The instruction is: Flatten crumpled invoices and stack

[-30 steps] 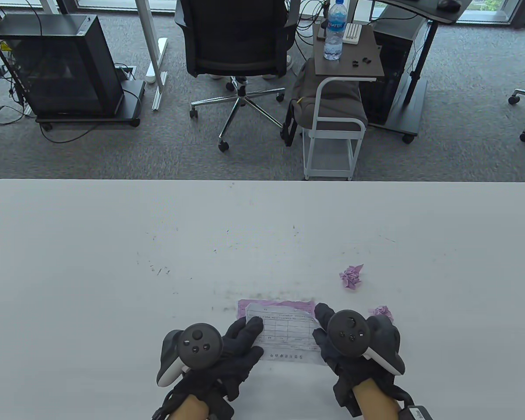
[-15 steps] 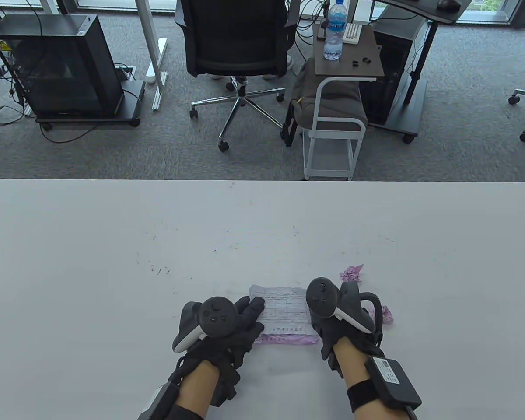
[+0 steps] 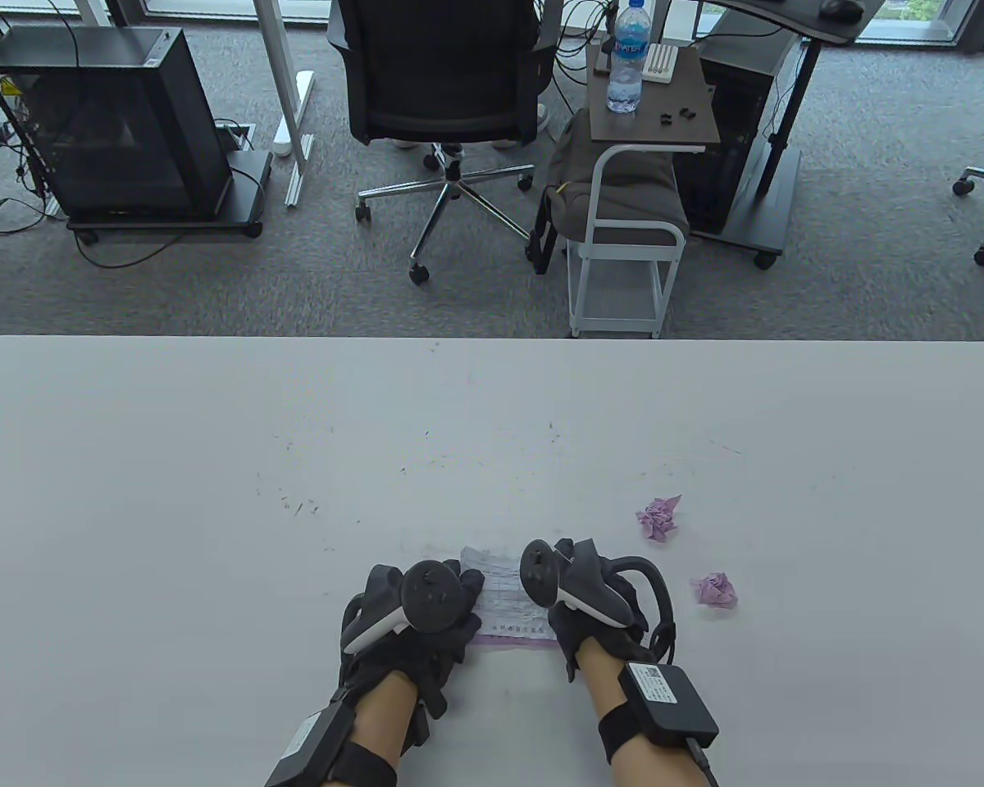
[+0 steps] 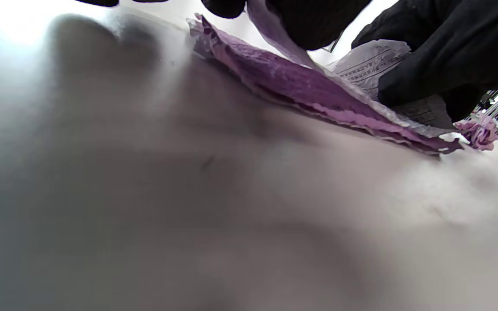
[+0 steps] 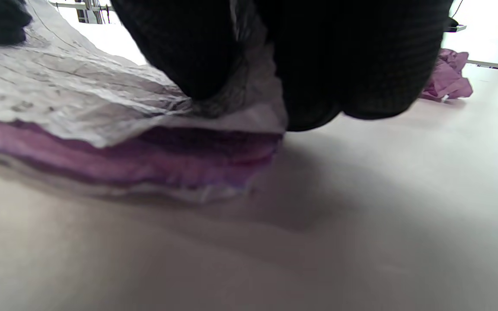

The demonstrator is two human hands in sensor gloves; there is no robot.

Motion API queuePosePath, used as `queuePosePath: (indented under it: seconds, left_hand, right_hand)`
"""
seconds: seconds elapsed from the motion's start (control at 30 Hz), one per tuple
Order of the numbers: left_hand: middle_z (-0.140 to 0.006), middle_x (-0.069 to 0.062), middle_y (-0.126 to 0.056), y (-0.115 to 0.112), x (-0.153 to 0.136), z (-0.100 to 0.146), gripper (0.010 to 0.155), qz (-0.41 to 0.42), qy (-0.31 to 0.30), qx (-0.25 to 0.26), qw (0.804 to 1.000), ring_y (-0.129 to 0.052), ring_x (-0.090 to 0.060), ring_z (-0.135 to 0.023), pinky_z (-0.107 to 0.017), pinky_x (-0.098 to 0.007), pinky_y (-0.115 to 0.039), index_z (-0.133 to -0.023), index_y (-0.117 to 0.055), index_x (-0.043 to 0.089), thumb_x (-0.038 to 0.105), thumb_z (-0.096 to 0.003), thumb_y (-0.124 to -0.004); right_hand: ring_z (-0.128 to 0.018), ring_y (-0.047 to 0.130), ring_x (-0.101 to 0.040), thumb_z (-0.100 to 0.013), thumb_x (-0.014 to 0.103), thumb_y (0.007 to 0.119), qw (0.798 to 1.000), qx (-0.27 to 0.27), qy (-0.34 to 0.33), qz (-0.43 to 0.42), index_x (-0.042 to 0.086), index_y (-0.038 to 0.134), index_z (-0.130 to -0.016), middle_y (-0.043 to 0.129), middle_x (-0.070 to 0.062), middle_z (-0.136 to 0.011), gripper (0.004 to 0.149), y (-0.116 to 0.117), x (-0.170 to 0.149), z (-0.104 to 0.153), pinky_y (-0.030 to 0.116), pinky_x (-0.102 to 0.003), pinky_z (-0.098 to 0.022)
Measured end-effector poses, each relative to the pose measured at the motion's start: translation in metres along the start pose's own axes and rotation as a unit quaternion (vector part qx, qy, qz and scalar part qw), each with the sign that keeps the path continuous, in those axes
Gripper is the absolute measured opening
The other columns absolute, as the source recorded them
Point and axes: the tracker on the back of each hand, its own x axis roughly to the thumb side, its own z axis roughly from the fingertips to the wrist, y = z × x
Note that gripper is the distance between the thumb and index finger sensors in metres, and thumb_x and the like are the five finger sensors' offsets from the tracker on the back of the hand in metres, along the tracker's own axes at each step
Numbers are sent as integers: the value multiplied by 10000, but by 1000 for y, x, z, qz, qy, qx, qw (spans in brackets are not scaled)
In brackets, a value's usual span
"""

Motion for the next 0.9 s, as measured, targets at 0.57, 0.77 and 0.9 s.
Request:
queuePosePath:
  seconds: [0.57, 0.77, 0.9]
  left_hand:
    - [-1138, -229, -187, 17, -6, 25, 692, -15, 13, 19, 1000, -303, -638, -1012, -686, -705, -453, -1159, -400, 155, 394, -599, -729]
    - [-1147, -222, -201, 34, 30, 69, 700, -95, -31, 95, 990, -290, -627, -1020, -680, -723, -441, -1164, -398, 158, 461, -605, -692]
    - [-1148, -224, -187, 35, 42, 90, 707, -77, -45, 97, 991, -263, -633, -1017, -681, -727, -429, -1168, -391, 152, 469, -609, -685]
  right_hand:
    - [-840, 580, -581, -555, 456, 756, 984, -43, 120, 128, 69, 337, -1068, 351, -426, -1043, 767, -11, -66, 17, 748, -553, -530]
    - [-741, 775, -536, -596, 393, 707, 979, 69, 192, 30, 50, 305, -1073, 452, -472, -1009, 712, 14, -111, 26, 828, -463, -478]
    - [-661, 880, -380, -569, 250, 761, 982, 59, 174, 37, 28, 539, -1013, 627, -397, -934, 543, 18, -111, 31, 878, -349, -416]
